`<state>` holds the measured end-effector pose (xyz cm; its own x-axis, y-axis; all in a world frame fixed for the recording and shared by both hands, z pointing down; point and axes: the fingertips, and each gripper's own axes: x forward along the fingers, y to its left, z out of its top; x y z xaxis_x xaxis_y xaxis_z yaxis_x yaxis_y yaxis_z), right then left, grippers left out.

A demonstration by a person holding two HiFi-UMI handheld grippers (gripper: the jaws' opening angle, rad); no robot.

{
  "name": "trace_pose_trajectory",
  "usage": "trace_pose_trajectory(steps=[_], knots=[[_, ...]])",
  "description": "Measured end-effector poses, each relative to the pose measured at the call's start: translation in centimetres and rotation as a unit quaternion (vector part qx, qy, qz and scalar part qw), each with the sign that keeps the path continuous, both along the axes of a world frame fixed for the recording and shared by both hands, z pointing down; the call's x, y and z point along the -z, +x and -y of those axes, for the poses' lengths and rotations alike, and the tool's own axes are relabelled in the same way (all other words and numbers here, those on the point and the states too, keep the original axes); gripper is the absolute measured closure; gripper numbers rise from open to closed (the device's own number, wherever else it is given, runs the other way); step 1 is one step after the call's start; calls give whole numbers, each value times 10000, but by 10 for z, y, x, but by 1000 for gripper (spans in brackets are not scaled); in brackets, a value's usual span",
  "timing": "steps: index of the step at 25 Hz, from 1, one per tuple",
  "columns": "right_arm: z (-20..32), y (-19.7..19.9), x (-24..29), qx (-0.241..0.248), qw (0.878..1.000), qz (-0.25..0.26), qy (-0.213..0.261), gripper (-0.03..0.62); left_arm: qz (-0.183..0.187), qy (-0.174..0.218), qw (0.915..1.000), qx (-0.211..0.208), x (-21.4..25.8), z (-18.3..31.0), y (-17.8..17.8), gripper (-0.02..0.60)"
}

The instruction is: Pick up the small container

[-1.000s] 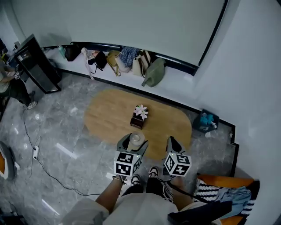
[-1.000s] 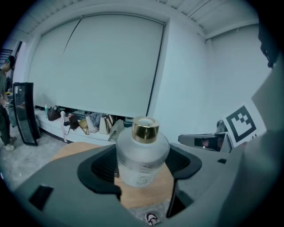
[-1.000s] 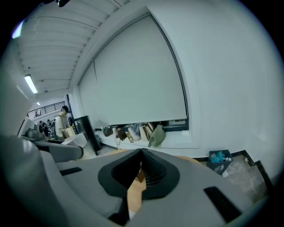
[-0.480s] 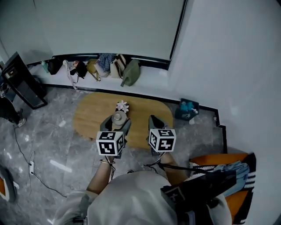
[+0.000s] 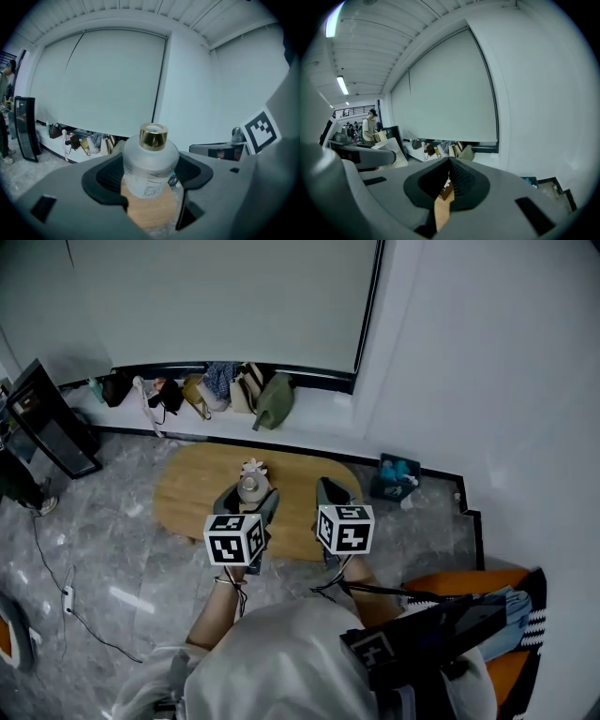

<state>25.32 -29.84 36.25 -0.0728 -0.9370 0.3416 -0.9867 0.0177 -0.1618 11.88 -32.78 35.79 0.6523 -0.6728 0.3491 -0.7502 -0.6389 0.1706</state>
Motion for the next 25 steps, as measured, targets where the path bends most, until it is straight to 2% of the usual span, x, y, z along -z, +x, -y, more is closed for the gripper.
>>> trace_pose_trajectory(steps=[6, 25], knots=[[-3, 2, 2, 87, 9994, -336, -15, 571, -4, 43, 10000, 67, 1, -3, 4, 247], [-20, 3, 0, 158, 9993, -318, -89, 571, 94, 75, 9998, 126, 1, -22, 0, 247]])
